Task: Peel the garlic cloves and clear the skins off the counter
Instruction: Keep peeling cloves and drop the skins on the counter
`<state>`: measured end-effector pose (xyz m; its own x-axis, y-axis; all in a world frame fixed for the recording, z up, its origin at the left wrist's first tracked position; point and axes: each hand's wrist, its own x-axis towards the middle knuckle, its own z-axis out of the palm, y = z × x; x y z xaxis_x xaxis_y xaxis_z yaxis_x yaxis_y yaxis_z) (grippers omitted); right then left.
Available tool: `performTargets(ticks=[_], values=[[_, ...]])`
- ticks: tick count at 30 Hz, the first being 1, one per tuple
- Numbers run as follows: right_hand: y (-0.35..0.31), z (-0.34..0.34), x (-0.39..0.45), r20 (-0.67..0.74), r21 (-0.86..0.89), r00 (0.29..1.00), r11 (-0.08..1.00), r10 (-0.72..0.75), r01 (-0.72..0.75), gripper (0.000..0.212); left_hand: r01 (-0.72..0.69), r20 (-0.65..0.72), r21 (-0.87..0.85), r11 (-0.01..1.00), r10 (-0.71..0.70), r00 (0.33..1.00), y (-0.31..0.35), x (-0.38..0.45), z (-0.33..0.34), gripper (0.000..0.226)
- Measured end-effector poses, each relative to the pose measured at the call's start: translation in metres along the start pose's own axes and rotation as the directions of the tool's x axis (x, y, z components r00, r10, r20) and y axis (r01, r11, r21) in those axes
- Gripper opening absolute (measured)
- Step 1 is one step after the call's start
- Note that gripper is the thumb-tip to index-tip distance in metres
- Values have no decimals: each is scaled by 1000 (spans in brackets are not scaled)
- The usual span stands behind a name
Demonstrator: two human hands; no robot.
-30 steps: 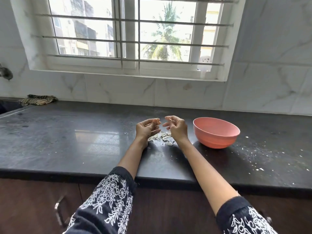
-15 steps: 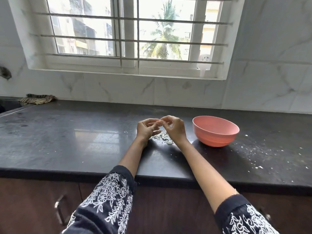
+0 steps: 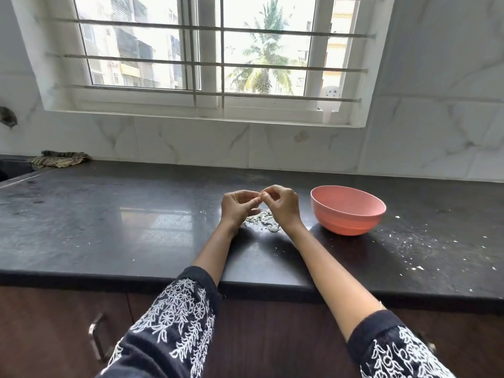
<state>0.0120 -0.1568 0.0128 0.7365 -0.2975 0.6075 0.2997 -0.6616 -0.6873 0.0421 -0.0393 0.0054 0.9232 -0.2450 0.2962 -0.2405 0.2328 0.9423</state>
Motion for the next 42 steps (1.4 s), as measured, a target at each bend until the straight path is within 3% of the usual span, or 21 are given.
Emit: performTargets(ticks=[12, 18, 25, 34, 38, 42], values=[[-2, 1, 0, 29, 95, 997, 993, 69, -72, 12, -14, -5, -14, 1000, 14, 1000, 1, 1, 0, 7], [1, 2, 2, 31, 78, 994, 991, 104, -106, 10, -2, -109, -129, 992, -12, 994, 4, 4, -1, 12], [1, 1, 2, -28, 106, 994, 989, 108, -104, 12, 6, -131, -167, 986, -28, 991, 4, 5, -1, 11], [4, 2, 2, -35, 87, 997, 994, 64, -60, 30, 23, -77, -125, 992, -32, 997, 3, 3, -1, 16], [4, 0, 2, -22, 9, 998, 998, 59, -59, 3, 26, -90, -121, 992, -37, 995, 0, 5, -2, 14], [-2, 2, 0, 11, 72, 1000, 997, -15, 14, 8, 20, -111, -81, 996, -29, 993, -1, 7, -2, 20]])
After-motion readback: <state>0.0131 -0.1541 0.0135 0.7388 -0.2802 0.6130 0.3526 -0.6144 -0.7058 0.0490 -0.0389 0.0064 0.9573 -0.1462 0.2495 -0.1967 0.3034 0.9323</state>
